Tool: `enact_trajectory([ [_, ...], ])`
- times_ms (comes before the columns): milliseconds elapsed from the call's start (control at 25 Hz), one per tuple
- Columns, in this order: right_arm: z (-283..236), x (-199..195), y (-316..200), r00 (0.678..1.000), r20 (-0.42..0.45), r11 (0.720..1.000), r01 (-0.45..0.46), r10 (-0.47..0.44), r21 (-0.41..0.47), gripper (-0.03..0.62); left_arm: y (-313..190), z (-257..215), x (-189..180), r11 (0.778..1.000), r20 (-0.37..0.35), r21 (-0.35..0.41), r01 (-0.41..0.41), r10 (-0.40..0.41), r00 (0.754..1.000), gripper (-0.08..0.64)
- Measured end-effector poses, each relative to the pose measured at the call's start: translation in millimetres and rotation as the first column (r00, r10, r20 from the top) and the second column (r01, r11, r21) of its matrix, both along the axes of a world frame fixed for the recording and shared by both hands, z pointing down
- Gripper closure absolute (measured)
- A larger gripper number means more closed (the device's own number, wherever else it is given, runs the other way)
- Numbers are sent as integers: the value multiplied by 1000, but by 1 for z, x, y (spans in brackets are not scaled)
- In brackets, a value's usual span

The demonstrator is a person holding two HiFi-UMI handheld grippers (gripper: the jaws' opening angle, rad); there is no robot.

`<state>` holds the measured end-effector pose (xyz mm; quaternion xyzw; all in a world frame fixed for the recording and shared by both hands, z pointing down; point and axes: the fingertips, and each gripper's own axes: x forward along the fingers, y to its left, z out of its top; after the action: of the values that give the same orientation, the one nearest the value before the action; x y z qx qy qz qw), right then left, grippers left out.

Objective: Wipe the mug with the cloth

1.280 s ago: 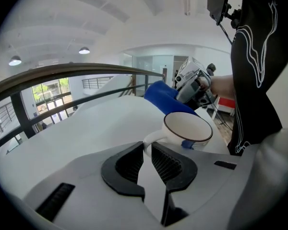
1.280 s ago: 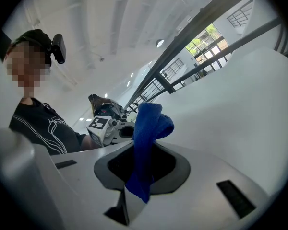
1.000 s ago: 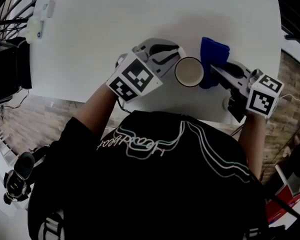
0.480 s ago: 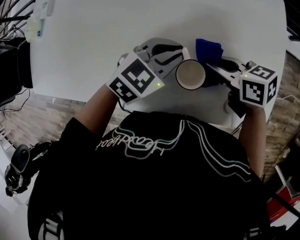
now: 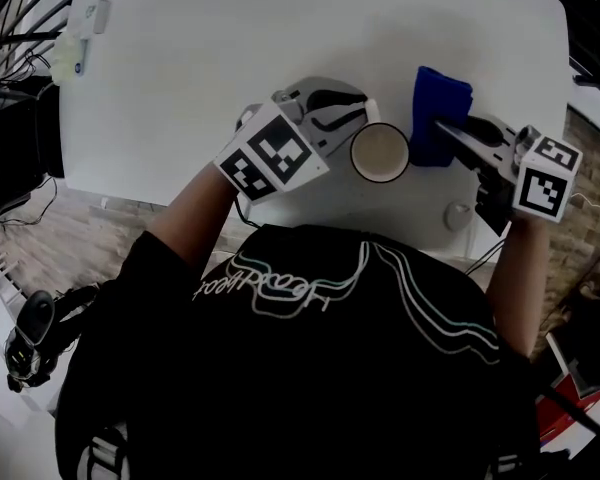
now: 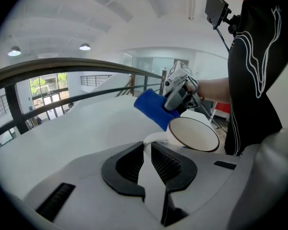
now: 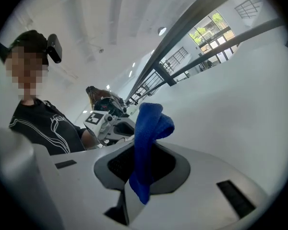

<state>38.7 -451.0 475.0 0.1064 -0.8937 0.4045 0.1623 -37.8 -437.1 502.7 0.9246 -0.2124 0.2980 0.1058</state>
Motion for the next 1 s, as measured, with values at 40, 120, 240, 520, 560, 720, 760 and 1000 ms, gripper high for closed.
enact_trajectory([
  [40,-6,-1,-1,1000,22,1000,7,-7,7,535,0,0,0,1000,-1,-2,-4,4,1000,505],
  [120,-18,-6,-2,998,64,999,29,-31,29,535,0,-1,0,1000,-3,-6,-11,11,1000,505],
  [240,-27,-15,-1,994,79,995,68,-74,69,535,0,-1,1,1000,-9,-9,-15,15,1000,505],
  [520,-21,-37,8,984,51,983,168,-172,79,535,0,0,0,1000,-13,-22,-14,13,1000,505],
  [560,-18,-40,8,983,43,981,176,-179,77,535,0,0,0,1000,-15,-25,-10,10,1000,505],
  [720,-4,-35,8,984,-7,983,176,-176,59,535,2,-2,13,1000,-13,-27,3,-3,1000,506],
  [760,1,-34,8,984,-28,983,176,-175,53,535,3,-3,15,1000,-13,-27,5,-5,1000,506],
  [1000,28,-53,1,979,-135,988,151,-154,-32,535,-2,2,-3,998,-2,-47,29,-29,1000,506],
])
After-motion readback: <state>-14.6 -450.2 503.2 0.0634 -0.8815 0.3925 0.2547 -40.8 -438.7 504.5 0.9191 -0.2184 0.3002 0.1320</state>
